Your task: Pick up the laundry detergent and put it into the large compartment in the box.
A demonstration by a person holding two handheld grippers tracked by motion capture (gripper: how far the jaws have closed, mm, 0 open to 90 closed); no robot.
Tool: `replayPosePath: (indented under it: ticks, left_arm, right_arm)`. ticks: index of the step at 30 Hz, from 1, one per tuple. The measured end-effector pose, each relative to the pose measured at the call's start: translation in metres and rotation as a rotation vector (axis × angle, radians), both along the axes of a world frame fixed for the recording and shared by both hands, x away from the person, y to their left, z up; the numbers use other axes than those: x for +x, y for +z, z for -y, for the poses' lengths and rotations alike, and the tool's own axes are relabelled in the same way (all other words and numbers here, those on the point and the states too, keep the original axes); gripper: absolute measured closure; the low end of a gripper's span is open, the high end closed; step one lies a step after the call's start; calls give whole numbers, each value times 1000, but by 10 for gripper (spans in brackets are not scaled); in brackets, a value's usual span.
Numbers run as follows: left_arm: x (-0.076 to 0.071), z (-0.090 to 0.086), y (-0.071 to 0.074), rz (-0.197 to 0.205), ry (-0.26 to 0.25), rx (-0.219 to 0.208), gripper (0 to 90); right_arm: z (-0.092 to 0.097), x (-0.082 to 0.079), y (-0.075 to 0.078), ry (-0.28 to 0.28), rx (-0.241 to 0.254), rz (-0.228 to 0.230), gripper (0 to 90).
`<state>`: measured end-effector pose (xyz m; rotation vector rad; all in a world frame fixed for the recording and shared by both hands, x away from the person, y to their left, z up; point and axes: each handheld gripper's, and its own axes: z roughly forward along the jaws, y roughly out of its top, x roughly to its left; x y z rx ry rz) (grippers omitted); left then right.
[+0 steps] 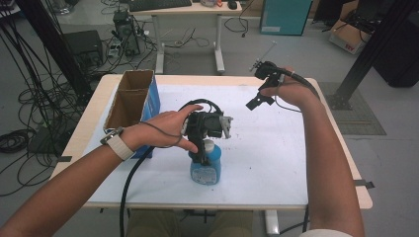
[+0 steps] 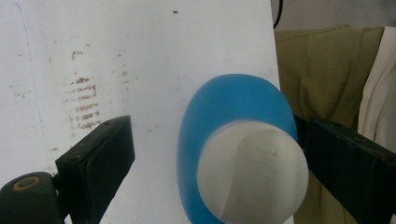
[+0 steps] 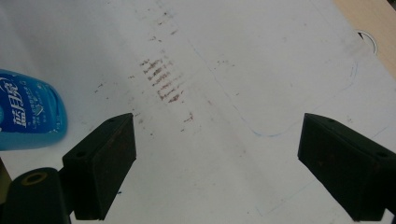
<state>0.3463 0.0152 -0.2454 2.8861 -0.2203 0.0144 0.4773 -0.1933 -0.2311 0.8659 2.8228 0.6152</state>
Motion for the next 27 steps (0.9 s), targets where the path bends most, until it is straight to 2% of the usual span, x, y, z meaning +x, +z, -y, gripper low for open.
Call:
replayPosePath:
  ticks: [10,27]
  left_arm:
    - [0,1,-1,1,-5,3,95]
    - [-2,6,-8,14,-22,38,104]
  right_arm:
    - [0,0,0,-1,1,1,115]
    - [1,-2,1,-3,2,2,116]
